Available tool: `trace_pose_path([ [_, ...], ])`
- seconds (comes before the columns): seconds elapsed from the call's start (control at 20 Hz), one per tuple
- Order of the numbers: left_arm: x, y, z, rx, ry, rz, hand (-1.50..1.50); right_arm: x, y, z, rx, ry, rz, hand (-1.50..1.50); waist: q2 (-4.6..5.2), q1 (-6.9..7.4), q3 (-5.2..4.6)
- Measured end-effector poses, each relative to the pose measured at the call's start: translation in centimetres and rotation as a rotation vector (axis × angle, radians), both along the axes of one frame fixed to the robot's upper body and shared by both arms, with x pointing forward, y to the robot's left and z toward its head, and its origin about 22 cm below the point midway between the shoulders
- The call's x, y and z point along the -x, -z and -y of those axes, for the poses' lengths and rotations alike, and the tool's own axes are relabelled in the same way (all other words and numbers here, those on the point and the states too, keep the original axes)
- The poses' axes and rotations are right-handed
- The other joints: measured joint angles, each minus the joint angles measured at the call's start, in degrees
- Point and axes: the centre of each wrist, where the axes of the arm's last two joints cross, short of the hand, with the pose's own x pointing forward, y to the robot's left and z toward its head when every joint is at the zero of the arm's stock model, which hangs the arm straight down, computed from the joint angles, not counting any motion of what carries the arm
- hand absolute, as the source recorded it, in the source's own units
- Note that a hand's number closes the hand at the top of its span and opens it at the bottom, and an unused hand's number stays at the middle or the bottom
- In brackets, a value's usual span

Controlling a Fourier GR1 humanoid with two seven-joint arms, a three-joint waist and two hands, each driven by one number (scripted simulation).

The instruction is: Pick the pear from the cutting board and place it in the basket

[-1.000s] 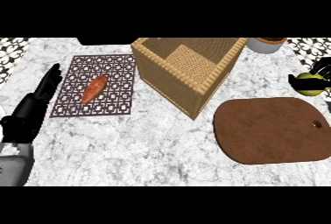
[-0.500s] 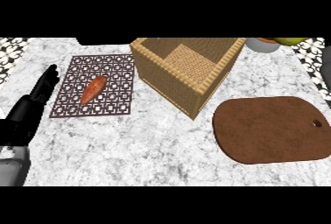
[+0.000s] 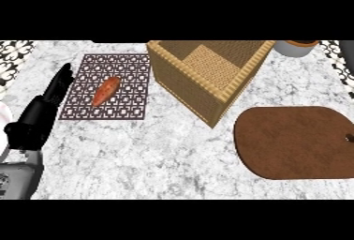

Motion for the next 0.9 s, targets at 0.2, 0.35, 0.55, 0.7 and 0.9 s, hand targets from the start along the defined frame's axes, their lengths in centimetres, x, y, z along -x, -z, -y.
trace_pose_path([
  [0.2,0.1,-0.2,0.3,-0.006,0.008,0.005,0.0,-0.7,-1.3,-3.1,-0.022,-0.003,-0.043,1.5,0.33,0.85,0.04],
  [0.35,-0.3,-0.2,0.4,-0.01,0.016,0.012,0.0,-1.5,-2.1,-4.7,-0.037,-0.009,-0.093,1.5,0.48,1.09,0.03],
  [0.55,-0.4,-0.3,0.3,-0.012,0.02,0.016,0.0,-3.1,-1.6,-6.8,-0.035,-0.01,-0.178,1.5,0.7,1.6,0.04],
  [0.7,-0.3,-0.2,0.6,-0.01,0.028,0.013,0.0,-4.3,-1.0,-7.0,-0.048,-0.01,-0.249,1.5,0.77,1.75,0.05],
  [0.9,-0.7,-0.5,0.8,-0.007,0.029,0.01,0.0,-5.3,-0.3,-7.8,0.009,0.023,-0.348,1.5,0.75,1.59,0.06],
])
